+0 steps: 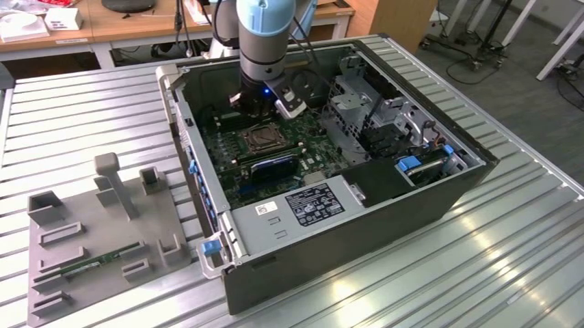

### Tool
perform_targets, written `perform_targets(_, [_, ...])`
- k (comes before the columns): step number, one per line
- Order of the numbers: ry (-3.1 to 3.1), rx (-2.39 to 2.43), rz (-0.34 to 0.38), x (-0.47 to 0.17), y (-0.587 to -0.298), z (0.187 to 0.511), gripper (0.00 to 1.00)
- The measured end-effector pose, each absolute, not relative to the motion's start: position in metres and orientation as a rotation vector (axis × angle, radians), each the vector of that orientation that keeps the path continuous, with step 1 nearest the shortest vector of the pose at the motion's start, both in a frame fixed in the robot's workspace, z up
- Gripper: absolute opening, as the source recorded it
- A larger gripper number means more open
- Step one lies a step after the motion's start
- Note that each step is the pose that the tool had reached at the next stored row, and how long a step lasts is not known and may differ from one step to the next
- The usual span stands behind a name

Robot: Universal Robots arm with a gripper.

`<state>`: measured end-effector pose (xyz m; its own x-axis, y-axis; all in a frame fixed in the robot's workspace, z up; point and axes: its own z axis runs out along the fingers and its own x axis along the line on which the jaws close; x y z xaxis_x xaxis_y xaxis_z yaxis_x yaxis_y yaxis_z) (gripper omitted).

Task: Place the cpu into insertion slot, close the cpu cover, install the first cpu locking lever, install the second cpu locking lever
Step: 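Install the first cpu locking lever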

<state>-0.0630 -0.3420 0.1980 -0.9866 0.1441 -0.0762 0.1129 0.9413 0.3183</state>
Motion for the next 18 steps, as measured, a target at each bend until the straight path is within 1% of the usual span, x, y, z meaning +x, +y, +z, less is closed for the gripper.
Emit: perform_targets(18, [3.0,0.198,0.469,-0.0624,-0.3409,0.1937,0.11])
